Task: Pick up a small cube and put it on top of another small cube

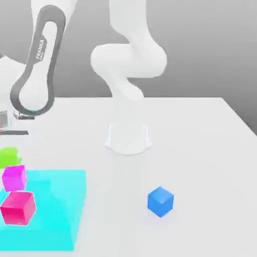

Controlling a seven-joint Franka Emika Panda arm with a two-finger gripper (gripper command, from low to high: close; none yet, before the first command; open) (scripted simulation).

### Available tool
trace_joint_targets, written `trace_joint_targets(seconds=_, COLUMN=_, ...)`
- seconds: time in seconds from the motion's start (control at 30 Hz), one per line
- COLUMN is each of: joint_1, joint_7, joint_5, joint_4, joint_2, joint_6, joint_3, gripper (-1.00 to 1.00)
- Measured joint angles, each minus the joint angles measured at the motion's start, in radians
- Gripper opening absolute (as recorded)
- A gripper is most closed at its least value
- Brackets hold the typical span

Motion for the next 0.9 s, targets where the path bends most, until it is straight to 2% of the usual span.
trace_joint_targets(seconds=0.1, joint_1=0.113, joint_7=0.089, joint_5=-0.098, joint_4=0.010, joint_2=-0.053, joint_6=-0.020, joint_3=0.050, gripper=-1.00)
trace_joint_targets(seconds=0.27, joint_1=0.314, joint_7=0.266, joint_5=-0.272, joint_4=-0.037, joint_2=-0.152, joint_6=-0.053, joint_3=0.168, gripper=-1.00)
trace_joint_targets(seconds=0.37, joint_1=0.384, joint_7=0.369, joint_5=-0.372, joint_4=-0.070, joint_2=-0.211, joint_6=-0.072, joint_3=0.260, gripper=-1.00)
trace_joint_targets(seconds=0.43, joint_1=0.423, joint_7=0.393, joint_5=-0.397, joint_4=-0.109, joint_2=-0.237, joint_6=-0.080, joint_3=0.312, gripper=-1.00)
trace_joint_targets(seconds=0.63, joint_1=0.567, joint_7=0.408, joint_5=-0.413, joint_4=-0.246, joint_2=-0.298, joint_6=-0.099, joint_3=0.455, gripper=-1.00)
trace_joint_targets(seconds=0.7, joint_1=0.610, joint_7=0.371, joint_5=-0.400, joint_4=-0.275, joint_2=-0.303, joint_6=-0.090, joint_3=0.470, gripper=-1.00)
trace_joint_targets(seconds=0.9, joint_1=0.663, joint_7=0.252, joint_5=-0.246, joint_4=-0.278, joint_2=-0.127, joint_6=0.078, joint_3=0.476, gripper=-1.00)
